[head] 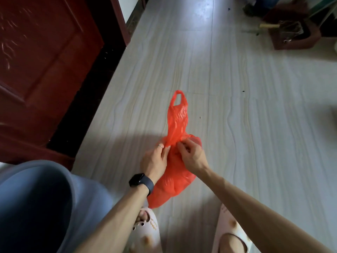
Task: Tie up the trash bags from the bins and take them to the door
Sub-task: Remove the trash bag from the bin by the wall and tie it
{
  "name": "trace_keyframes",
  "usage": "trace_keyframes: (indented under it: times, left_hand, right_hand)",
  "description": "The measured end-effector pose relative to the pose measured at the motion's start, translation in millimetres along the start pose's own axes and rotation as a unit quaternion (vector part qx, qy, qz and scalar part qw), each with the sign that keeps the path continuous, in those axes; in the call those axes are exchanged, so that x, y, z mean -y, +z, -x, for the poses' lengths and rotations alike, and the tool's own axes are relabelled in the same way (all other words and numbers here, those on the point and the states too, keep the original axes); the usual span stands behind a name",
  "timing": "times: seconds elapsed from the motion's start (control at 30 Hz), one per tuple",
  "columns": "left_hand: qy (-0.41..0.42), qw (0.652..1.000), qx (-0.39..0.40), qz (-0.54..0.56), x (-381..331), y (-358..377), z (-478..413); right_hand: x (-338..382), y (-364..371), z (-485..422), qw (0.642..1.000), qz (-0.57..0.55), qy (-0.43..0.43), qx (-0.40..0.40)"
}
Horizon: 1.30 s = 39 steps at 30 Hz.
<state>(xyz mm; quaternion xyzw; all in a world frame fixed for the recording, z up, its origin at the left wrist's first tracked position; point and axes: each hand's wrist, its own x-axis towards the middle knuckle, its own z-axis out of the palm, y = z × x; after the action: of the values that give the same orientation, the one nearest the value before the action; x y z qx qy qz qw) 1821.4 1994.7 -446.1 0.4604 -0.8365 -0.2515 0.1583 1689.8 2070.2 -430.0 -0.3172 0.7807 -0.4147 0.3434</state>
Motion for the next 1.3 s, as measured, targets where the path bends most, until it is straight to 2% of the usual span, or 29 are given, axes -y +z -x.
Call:
trace_keyframes:
  times: [0.13,0.2,0.3,0.37,0.43,0.6,0.73,0.8,0.87,0.93,1.03,1.13,1.23,1.3]
  left_hand:
    - [0.053,0.997,0.056,0.009,-6.0,-7.9,-10.1]
    - [0.085,0.993,0.066,-0.046,-8.3,-8.3,-12.4]
    - [0.128,0.986,0.059,-0.085,-6.8,-3.0,-15.5]
    - [0.147,0.983,0.056,-0.096,-5.7,1.5,-16.3]
    - [0.164,0.979,0.055,-0.111,-4.7,4.5,-18.5]
    - [0.224,0.959,0.048,-0.166,-14.0,8.2,-22.6]
    - [0.129,0.990,0.065,-0.001,-16.8,13.0,-18.9]
    - [0.064,0.993,0.080,0.051,-18.8,10.5,-14.6]
    - [0.029,0.988,0.130,0.074,-17.7,6.7,-13.3]
    - [-0.030,0.970,0.202,0.131,-16.7,1.6,-17.3]
    - [-0.159,0.890,0.306,0.298,-14.0,-3.2,-24.0]
    - [-0.224,0.842,0.308,0.382,-12.8,-8.7,-29.3]
    - [-0.241,0.822,0.341,0.386,-17.2,-13.4,-33.5]
    - [-0.235,0.823,0.358,0.373,-17.5,-11.6,-35.8]
  right_hand:
    - [4.2,-5.2,-21.6,0.994,0.090,0.037,0.052]
    - [4.3,-8.7,-25.5,0.991,0.093,0.060,0.080]
    - [5.3,-15.0,-20.1,0.988,-0.024,0.102,0.116]
    - [4.8,-19.7,-16.7,0.967,-0.130,0.164,0.144]
    - [2.5,-21.7,-13.8,0.954,-0.160,0.194,0.161]
    - [3.2,-21.4,-16.0,0.951,-0.190,0.239,0.054]
    - [-1.4,-22.7,-19.6,0.918,-0.274,0.286,0.021]
    - [-4.2,-23.3,-20.9,0.896,-0.327,0.301,0.021]
    - [-11.0,-24.1,-22.0,0.883,-0.367,0.290,0.045]
    - [-14.2,-28.9,-18.0,0.877,-0.376,0.279,0.105]
    - [-14.8,-39.3,-7.3,0.871,-0.384,0.240,0.189]
    - [-3.1,-52.7,6.2,0.873,-0.376,0.165,0.262]
    - [-4.7,-63.1,8.3,0.888,-0.327,0.094,0.310]
    - [-13.7,-63.8,4.5,0.923,-0.245,0.080,0.285]
